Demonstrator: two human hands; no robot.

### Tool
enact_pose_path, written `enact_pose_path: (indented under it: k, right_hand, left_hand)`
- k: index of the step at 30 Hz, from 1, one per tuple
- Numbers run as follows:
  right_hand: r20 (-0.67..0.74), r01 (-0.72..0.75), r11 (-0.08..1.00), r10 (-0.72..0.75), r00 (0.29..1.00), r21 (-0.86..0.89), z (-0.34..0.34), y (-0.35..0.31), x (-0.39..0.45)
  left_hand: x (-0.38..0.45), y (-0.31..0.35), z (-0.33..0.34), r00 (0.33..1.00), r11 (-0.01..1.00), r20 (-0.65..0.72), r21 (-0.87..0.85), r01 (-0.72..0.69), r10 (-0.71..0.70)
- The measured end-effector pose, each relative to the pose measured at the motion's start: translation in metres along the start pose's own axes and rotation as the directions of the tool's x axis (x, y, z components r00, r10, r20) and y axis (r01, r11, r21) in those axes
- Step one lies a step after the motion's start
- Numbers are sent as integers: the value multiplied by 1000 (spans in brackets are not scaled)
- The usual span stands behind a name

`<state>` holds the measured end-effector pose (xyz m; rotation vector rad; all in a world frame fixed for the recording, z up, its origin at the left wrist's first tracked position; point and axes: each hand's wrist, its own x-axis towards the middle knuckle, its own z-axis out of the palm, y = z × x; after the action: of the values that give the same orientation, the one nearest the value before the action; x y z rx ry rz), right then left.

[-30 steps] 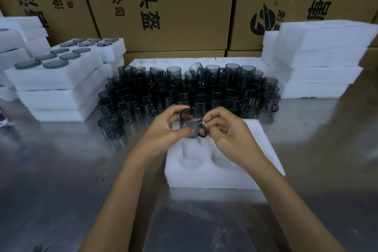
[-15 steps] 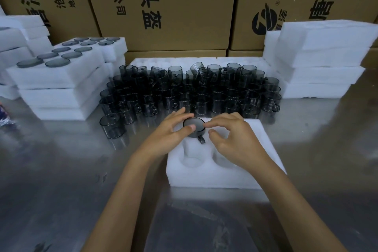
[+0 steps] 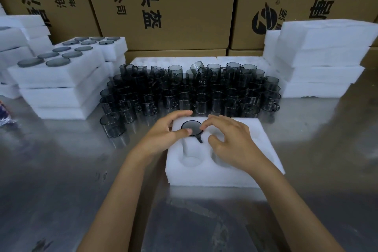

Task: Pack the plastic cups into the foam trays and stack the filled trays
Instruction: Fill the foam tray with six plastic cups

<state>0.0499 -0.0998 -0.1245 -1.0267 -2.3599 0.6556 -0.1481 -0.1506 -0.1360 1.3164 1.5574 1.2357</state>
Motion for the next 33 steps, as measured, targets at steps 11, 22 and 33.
enact_pose_path:
  k: [11, 22, 33]
  right_hand:
    - [-42, -88, 971, 100, 994, 222, 3, -13, -4]
    - [20, -130, 933, 131, 991, 335, 0, -8, -3]
    - [-239, 12, 836, 143, 961, 549, -7, -4, 6]
  left_hand:
    - [-7, -20, -52, 449, 909, -891, 240, 341, 67]
    - [-3, -43, -57, 421, 984, -903, 141, 105, 85]
    - [-5, 27, -2, 877, 918, -360, -113, -380, 319]
